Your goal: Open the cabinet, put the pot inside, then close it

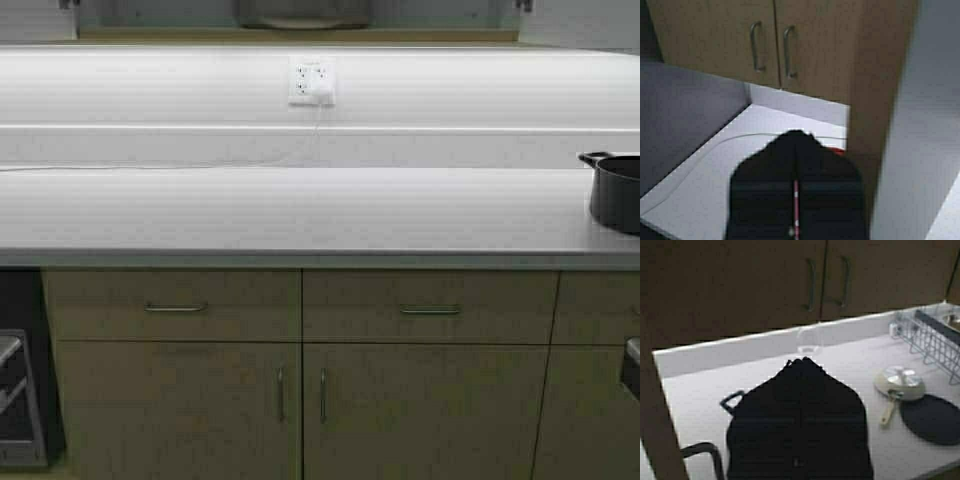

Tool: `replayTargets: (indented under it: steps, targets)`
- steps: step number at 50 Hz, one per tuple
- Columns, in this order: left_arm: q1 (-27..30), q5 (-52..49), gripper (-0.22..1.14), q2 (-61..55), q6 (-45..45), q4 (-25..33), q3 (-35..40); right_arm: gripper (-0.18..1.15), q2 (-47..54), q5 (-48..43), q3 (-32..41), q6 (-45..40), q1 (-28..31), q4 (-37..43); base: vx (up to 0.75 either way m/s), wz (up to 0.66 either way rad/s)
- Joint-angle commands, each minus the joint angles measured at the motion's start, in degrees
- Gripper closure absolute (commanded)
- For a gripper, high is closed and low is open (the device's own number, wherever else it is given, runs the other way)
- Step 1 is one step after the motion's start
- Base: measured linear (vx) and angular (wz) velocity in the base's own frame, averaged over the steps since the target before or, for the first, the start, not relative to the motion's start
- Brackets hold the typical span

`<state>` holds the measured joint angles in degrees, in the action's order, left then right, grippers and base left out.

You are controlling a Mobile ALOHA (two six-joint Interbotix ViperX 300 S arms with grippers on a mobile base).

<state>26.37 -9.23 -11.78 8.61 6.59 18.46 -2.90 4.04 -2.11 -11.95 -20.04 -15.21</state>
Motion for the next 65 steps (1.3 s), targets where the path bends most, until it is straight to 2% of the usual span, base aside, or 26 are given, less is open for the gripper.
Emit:
replayTargets:
  steps: [1, 9, 25, 34, 44, 48, 55, 65]
  targets:
    - [-2.1, 0.4, 0.88, 1.1, 0.1, 0.3, 1.8, 0.9, -1.0, -0.6, 1.9, 0.1, 3.1, -0.2, 0.03, -0.02]
    - [-6.0, 0.5, 0.88, 4.8, 0.1, 0.3, -1.6, 0.9, -2.6, -0.5, 1.5, 0.1, 7.6, -0.3, 0.02, 0.0]
    - [-14.8, 3.8, 0.88, 20.8, 0.4, -0.6, -18.1, 0.9, -10.5, -0.9, -4.5, 0.1, 18.8, -1.4, 0.0, 0.0]
    - [-17.8, 4.3, 0.88, 29.3, 0.0, -0.4, -30.0, 0.9, -18.1, -0.7, -13.2, -0.1, 22.6, -1.3, 0.0, 0.0]
    - [-29.5, 7.3, 0.88, 37.0, 0.2, -0.5, -42.0, 0.9, -25.0, -0.4, -26.5, -0.5, 33.0, -1.1, 0.0, 0.0]
    - [-32.4, 7.6, 0.88, 37.9, 0.2, -0.6, -44.1, 0.9, -27.3, -0.4, -31.0, -1.1, 37.2, -0.6, 0.01, 0.0]
    - [-34.0, 7.8, 0.88, 37.4, 0.3, -0.6, -45.4, 0.9, -31.8, -0.4, -38.3, -1.9, 43.0, 0.2, 0.04, -0.01]
    - [-34.1, 9.1, 0.88, 34.3, 0.1, -0.6, -43.2, 0.9, -35.9, -0.4, -41.3, -2.1, 44.0, 0.2, 0.11, -0.01]
